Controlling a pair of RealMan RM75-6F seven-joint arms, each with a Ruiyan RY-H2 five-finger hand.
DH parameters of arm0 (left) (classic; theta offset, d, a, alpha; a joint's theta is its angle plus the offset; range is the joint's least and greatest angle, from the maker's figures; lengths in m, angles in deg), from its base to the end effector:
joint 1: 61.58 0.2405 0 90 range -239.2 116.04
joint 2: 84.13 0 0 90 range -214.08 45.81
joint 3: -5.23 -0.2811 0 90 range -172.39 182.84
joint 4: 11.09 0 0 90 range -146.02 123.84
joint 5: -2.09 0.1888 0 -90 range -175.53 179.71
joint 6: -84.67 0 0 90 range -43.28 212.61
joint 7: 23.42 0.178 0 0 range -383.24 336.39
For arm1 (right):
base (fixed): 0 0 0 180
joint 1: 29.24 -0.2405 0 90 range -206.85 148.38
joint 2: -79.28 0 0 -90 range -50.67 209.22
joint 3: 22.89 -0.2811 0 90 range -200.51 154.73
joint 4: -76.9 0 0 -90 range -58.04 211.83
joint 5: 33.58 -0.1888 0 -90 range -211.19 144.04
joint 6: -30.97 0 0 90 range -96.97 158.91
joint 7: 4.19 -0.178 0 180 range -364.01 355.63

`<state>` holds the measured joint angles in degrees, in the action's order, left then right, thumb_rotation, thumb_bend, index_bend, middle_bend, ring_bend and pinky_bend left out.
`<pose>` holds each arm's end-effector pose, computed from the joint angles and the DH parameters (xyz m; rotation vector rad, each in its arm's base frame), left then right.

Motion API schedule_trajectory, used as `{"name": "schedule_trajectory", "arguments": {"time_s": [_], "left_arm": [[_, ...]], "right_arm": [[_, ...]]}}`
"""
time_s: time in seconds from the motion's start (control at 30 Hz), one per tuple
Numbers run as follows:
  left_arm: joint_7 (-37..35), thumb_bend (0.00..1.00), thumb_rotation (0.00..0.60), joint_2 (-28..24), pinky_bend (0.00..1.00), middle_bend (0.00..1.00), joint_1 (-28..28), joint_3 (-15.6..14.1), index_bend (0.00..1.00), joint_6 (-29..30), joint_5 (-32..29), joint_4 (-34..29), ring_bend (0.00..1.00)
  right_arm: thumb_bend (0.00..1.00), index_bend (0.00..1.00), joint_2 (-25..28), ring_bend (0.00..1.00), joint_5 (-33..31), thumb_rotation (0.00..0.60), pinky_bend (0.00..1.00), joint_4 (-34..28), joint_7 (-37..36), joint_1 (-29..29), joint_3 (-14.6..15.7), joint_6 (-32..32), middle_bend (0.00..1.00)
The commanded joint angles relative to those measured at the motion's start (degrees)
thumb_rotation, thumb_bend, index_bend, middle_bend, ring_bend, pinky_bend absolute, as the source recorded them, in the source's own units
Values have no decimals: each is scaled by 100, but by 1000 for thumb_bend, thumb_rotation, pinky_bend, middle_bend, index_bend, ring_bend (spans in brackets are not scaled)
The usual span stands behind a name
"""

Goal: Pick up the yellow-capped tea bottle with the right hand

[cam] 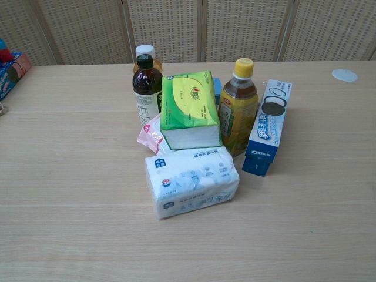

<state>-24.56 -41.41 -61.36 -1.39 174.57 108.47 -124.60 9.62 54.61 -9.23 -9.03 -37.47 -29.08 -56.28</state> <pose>-0.2353 0.1511 0.2411 -1.6303 -0.9251 -0.9861 -0.3107 -0.2449 0.1796 1.3648 -0.8396 1.0867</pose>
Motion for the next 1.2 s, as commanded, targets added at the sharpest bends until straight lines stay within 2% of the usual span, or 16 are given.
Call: {"name": "schedule_trajectory", "arguments": {"time_s": [0.03,0.23,0.33,0.47,0.67,1.2], "left_arm": [[18,0,600,1,0,0,26,-16,0,44,43,-2,0],[8,0,600,-11,0,0,65,-31,0,134,89,8,0],[32,0,600,7,0,0,62,-23,0,118,63,10,0],[139,0,600,49,0,0,46,-13,0,46,15,-11,0],[327,0,600,126,0,0,47,38,0,-3,-134,-53,0],[335,0,600,145,0,0,-11,194,0,-66,-563,-49,0]], "right_arm": [[0,0,18,0,5,600,0,-7,-37,5,5,-5,0],[0,0,3,0,20,600,0,-18,-281,-87,6,146,0],[0,0,-4,0,26,600,0,-84,-1083,-292,23,533,0],[0,0,-3,0,178,600,0,124,-2563,-761,52,1236,0],[0,0,-223,0,274,600,0,509,-3454,-1344,3,1878,0],[0,0,-1022,0,82,600,0,655,-3972,-2179,-223,2457,0]]}}
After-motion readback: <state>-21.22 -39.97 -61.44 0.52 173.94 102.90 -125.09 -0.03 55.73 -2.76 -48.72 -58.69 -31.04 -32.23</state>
